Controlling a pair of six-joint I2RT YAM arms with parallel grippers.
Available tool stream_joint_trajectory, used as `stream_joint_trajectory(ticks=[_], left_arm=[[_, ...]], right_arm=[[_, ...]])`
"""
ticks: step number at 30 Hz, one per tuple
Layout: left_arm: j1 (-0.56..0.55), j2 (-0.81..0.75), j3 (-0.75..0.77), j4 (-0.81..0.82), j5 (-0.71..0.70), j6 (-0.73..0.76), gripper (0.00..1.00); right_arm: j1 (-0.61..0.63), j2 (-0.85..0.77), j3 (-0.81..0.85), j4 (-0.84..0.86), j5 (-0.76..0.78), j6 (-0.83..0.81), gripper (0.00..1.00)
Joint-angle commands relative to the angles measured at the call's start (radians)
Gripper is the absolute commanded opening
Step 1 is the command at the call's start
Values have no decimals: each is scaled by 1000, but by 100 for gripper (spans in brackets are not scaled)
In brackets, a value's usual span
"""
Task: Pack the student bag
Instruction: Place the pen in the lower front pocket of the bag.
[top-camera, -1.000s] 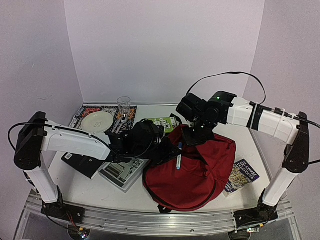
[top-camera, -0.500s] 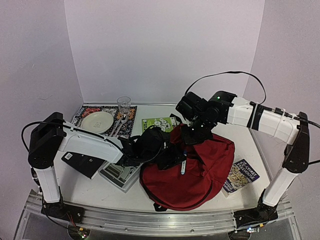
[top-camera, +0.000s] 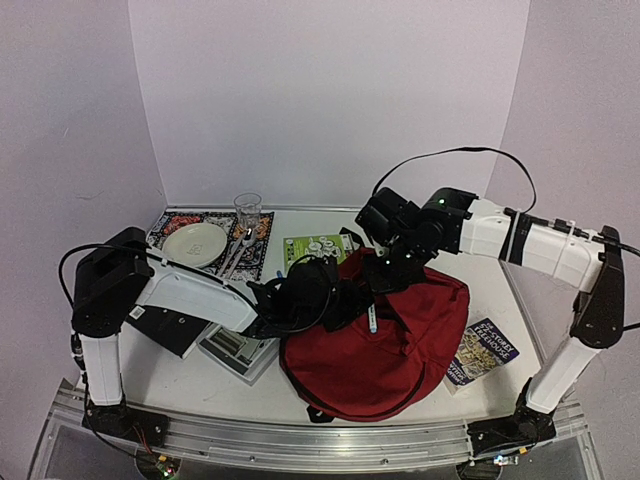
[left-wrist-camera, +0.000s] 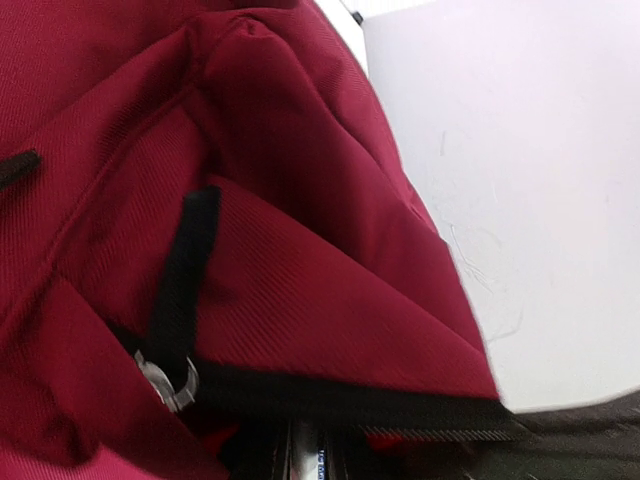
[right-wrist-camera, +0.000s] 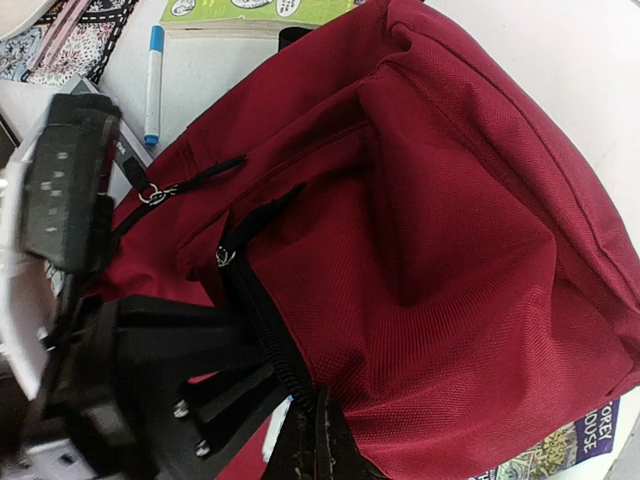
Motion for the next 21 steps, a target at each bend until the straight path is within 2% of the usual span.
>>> stream_joint_trajectory(ticks=[1, 14, 21], left_arm=[[1, 53, 44, 120, -89, -15, 0], [1, 152, 54, 353, -178, -71, 0], [1, 202, 87, 415, -188, -93, 6]], right_arm=[[7, -47, -13, 1, -35, 27, 0], [7, -66, -34, 14, -65, 50, 0], [7, -81, -30, 1, -34, 54, 0]])
